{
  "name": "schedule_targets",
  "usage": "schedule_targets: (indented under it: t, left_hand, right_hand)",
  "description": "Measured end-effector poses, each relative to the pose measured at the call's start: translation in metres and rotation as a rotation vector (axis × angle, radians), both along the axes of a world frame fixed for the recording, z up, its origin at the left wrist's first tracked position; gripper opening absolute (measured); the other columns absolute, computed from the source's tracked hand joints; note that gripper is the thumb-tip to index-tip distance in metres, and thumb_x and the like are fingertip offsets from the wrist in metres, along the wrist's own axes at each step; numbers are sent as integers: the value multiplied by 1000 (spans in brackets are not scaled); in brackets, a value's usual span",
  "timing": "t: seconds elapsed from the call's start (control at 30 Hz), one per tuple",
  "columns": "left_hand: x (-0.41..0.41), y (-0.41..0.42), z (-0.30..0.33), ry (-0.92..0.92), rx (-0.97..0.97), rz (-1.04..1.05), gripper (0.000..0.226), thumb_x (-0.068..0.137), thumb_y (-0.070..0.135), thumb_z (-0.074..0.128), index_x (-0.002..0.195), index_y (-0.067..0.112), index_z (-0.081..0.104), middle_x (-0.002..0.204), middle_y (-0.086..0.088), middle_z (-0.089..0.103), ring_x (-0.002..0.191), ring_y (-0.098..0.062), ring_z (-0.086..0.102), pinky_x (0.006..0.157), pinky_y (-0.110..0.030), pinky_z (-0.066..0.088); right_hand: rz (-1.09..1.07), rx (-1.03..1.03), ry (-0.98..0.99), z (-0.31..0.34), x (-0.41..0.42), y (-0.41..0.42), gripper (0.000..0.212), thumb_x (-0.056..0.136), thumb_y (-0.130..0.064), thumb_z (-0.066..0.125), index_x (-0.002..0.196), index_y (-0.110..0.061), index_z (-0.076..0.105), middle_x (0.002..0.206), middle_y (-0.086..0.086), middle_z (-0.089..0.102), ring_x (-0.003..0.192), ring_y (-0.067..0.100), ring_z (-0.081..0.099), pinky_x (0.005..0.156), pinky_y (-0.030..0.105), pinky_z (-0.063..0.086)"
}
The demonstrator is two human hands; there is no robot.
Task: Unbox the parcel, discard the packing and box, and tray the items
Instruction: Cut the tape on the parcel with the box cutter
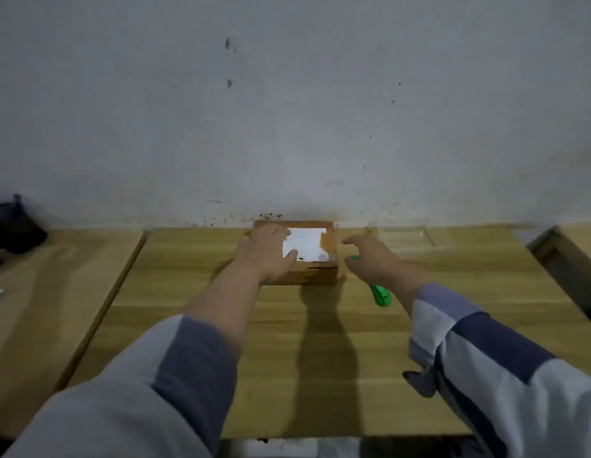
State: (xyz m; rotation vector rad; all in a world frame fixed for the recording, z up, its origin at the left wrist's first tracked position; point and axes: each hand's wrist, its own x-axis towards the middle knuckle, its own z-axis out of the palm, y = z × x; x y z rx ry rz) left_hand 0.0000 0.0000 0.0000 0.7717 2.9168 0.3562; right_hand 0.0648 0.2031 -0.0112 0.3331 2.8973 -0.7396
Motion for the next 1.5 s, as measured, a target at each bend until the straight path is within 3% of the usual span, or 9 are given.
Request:
schedule_targets:
  t: [0.2,0.47,0.7,0.9,0.97,1.1,1.2,1.33,1.5]
  left_hand:
    - [-56,20,-55,-53,-102,-110,59,96,51,33,148,25,27,161,3,12,149,-17,3,119,-53,5]
    - [-78,40,-109,-49,-161,-165,69,94,63,13,152,30,-6,159,6,-18,146,-17,-20,113,-58,-11]
    - [-78,41,-118,-12,-154,-170,70,92,64,9,151,30,-10,159,6,-19,146,-17,-21,113,-60,-10]
    - [-77,42,-117,-6,-155,-170,71,92,65,8,151,30,-9,160,5,-17,146,-19,-19,113,-60,-10]
    - [-74,41,-116,-8,-164,-167,71,91,65,8,151,30,-9,160,4,-18,146,-20,-19,113,-60,-10]
    - [-64,36,-114,-13,-169,-147,72,91,65,8,151,29,-10,159,3,-18,146,-20,-20,113,-60,-11]
    - [-55,30,-114,-19,-172,-130,71,92,64,9,151,28,-10,159,3,-19,146,-20,-20,113,-60,-10]
    - [-45,23,-114,-20,-170,-103,71,92,64,9,151,29,-10,159,3,-19,146,-20,-20,114,-60,-9]
    - [-38,21,-115,-17,-154,-73,71,92,64,10,151,29,-9,159,4,-18,146,-20,-20,113,-60,-9]
  right_hand:
    - [-245,32,-165,-63,-13,22,48,93,-19,49,140,-18,42,136,13,50,119,33,52,95,38,45]
    - [-464,152,-120,-110,-20,23,49,92,-16,50,139,-17,39,136,10,46,124,30,42,97,43,44]
    - [-547,-132,-35,-108,-19,25,56,82,-14,66,135,-16,49,125,14,54,108,29,57,92,36,50]
    - [-635,-499,-31,-74,-17,20,54,93,-6,52,139,-29,35,104,10,58,62,16,58,47,24,49]
    - [-627,-594,-56,-63,-15,17,56,95,-6,50,140,-33,32,98,12,60,63,17,56,52,30,52]
    - [-531,-841,-153,-42,-8,17,88,87,9,54,146,-43,13,118,17,48,92,28,54,88,49,54]
    - [-455,-958,-192,-32,-4,13,100,84,17,52,148,-41,1,122,15,39,98,29,53,92,46,52]
    - [-480,-848,-88,-35,-6,3,76,95,4,42,151,-34,5,101,9,49,69,17,50,74,38,55]
    - [-543,-627,99,-51,-9,-7,52,99,-16,42,146,-36,28,82,-9,48,58,5,40,49,23,38]
